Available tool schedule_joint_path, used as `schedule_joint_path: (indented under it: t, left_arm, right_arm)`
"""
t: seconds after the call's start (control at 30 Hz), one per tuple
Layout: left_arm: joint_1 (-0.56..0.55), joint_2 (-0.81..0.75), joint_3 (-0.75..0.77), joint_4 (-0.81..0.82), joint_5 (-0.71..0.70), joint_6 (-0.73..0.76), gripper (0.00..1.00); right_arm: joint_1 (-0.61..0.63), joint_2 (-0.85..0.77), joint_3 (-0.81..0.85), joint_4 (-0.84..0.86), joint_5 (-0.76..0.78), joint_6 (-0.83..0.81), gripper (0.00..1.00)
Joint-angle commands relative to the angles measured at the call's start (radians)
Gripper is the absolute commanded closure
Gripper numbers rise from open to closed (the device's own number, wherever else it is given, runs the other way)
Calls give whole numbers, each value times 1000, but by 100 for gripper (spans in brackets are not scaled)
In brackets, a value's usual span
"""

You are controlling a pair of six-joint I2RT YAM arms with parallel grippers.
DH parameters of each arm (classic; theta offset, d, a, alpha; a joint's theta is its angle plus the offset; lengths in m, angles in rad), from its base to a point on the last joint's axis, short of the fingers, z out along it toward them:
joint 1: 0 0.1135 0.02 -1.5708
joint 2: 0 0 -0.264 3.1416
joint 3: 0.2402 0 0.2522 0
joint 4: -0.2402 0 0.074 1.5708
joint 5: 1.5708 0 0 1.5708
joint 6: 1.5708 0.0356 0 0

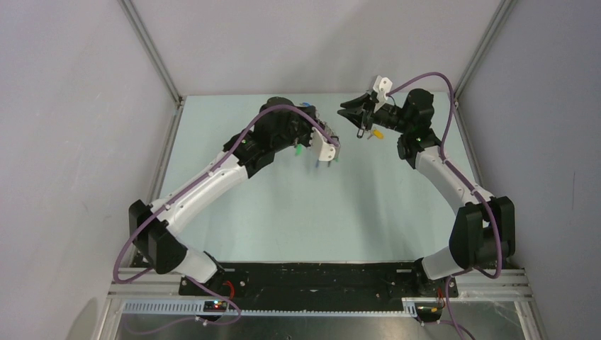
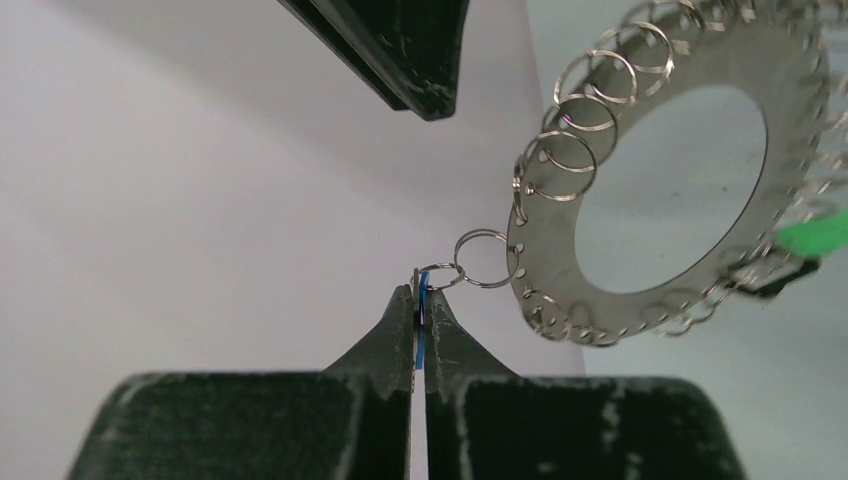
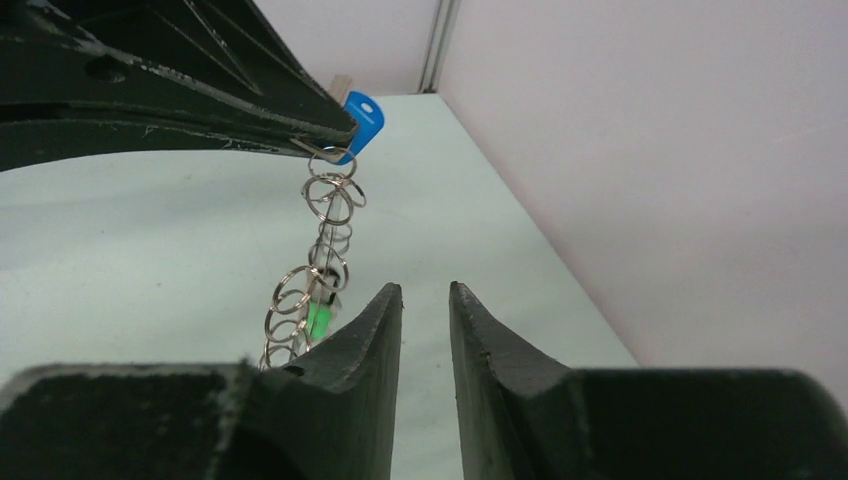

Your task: Remove the keys from the keyring

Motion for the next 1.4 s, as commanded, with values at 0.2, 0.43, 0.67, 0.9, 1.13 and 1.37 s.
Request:
schedule_joint_path:
  t: [0.2, 0.43, 0.67, 0.9, 1.13, 1.37]
  left_arm:
    - [6, 45, 112, 80, 24, 34, 100]
    - [17, 36, 128, 78, 81, -13, 100]
    - [25, -5, 83, 77, 155, -31, 100]
    - [34, -65, 22, 70, 251, -48, 100]
    - [35, -111, -20, 70, 358, -54, 100]
    - [33, -116, -27, 70, 397, -34, 100]
  right_arm:
    - [102, 38, -2, -87, 98, -25, 100]
    - [112, -18, -21, -72, -72, 78, 100]
    - [2, -71, -30, -53, -89, 80, 99]
    - [-73, -97, -29, -15, -182, 7, 71]
    - [-72, -31, -29, 205, -284, 158, 67]
    - [-40, -17, -29, 192, -407, 142, 66]
